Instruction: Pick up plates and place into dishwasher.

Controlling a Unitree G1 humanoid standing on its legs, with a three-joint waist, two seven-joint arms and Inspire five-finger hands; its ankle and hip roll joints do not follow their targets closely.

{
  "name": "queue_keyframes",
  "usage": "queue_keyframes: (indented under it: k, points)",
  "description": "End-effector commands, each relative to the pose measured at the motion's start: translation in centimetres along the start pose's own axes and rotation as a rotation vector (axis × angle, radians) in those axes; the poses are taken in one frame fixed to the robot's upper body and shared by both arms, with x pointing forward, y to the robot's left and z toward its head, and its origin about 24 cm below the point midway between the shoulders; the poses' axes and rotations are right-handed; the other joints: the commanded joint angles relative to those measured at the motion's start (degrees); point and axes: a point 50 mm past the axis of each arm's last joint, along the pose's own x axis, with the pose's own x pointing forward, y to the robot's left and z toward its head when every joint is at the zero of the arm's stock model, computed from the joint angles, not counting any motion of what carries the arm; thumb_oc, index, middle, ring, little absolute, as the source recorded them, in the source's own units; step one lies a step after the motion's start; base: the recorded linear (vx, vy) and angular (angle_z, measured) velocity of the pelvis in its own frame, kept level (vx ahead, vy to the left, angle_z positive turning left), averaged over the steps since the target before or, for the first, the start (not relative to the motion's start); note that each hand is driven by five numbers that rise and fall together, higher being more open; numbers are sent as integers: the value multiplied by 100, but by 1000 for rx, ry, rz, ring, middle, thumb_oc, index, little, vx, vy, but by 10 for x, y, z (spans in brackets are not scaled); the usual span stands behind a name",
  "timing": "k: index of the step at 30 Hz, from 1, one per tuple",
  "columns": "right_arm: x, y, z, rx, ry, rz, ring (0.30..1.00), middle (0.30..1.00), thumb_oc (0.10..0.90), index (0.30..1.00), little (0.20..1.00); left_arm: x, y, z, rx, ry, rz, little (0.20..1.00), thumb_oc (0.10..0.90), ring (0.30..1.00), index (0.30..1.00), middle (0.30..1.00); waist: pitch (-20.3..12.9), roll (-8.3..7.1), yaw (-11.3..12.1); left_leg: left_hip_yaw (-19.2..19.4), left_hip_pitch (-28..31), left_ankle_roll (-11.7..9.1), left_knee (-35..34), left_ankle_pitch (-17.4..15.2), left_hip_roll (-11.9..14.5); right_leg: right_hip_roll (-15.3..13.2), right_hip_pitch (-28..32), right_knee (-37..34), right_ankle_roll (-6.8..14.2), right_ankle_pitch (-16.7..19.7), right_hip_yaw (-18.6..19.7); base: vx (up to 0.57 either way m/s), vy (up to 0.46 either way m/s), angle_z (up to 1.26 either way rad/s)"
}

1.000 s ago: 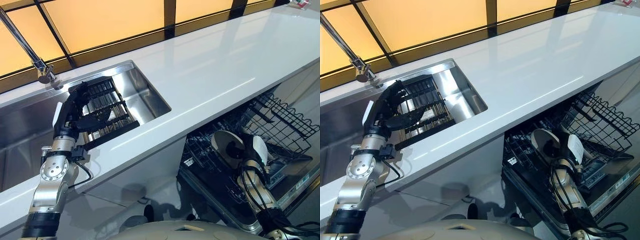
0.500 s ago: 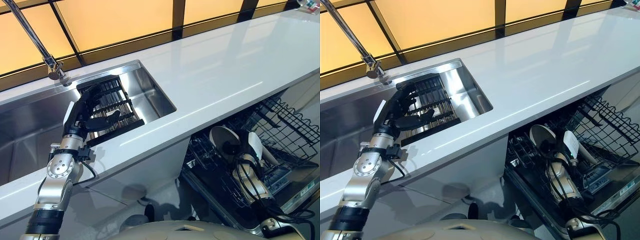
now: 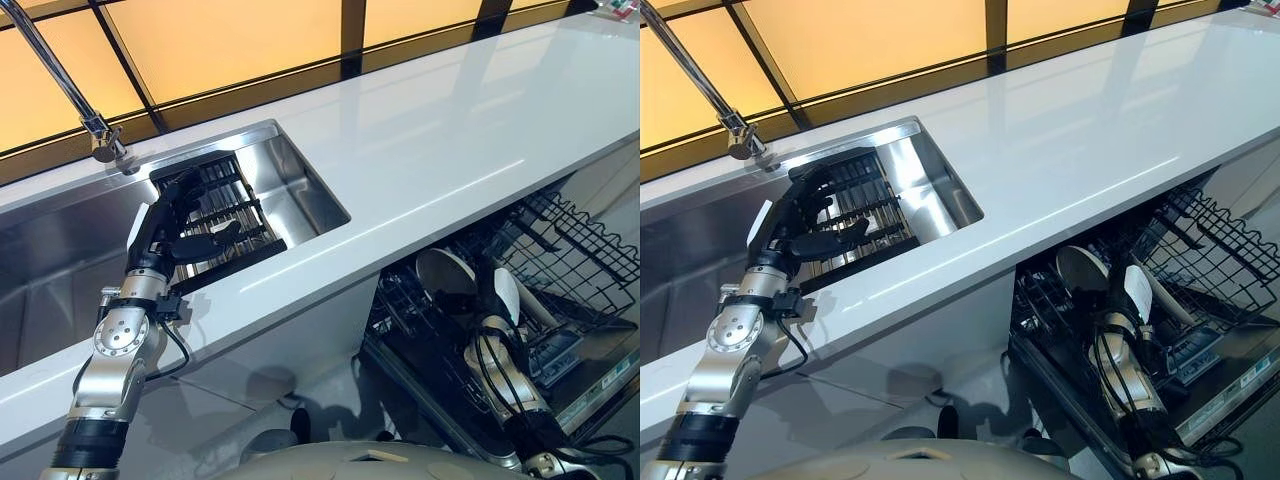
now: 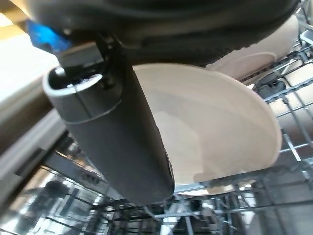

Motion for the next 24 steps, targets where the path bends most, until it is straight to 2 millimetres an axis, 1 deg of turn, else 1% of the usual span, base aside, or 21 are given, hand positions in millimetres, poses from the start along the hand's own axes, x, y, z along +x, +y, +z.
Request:
queue_keyframes:
  k: [1,6,7,8,11,13,18,22,24]
  points:
    - [16,-37,62,134,-287,-156,900,900,800,900,900,17,19,48,27,-263,86,900,800,900,900,900,-132,-135,-88,329,456,273,41,-848,-354,316,-73,140,21,-99,-45,-29,6,-11]
    - [12,-58,78,234,-376,-196,900,900,800,900,900,15,26,50,39,-277,118,900,800,900,900,900,-145,-156,-147,397,451,264,41,-850,-344,325,-86,123,34,-83,5,-31,7,-7]
    - [10,-64,83,249,-408,-222,900,900,800,900,900,14,27,51,45,-282,123,900,800,900,900,900,-146,-157,-157,415,451,264,41,-850,-339,326,-91,124,35,-81,13,-40,6,-6]
    - [9,-74,88,263,-450,-265,900,900,800,900,900,14,30,52,51,-289,134,900,800,900,900,900,-149,-161,-183,433,450,264,41,-856,-340,330,-95,117,38,-79,31,-39,5,-8]
    - [6,-88,94,300,-503,-333,900,900,800,900,900,14,33,55,57,-298,152,900,800,900,900,900,-159,-161,-209,474,446,263,41,-862,-338,336,-110,110,48,-71,59,-29,5,-8]
    - [5,-96,95,319,-525,-359,900,900,800,900,900,13,37,55,61,-302,165,900,800,900,900,900,-167,-161,-235,505,444,263,41,-869,-337,339,-132,115,57,-69,84,-25,7,-10]
    - [1,-107,94,392,-537,-383,900,900,800,900,900,11,42,56,68,-303,183,900,800,900,900,900,-182,-168,-282,559,430,269,41,-871,-338,347,-159,109,59,-58,130,-20,7,-9]
    - [-2,-116,86,471,-512,-451,900,900,800,900,900,8,46,55,72,-302,196,900,800,900,900,900,-193,-180,-335,625,426,272,41,-883,-333,354,-179,110,67,-55,173,-19,3,-8]
    - [-2,-120,77,563,-465,-500,900,900,800,900,900,6,48,54,73,-302,202,900,800,900,900,900,-194,-178,-359,658,425,271,41,-886,-330,357,-198,128,72,-59,189,-15,8,-7]
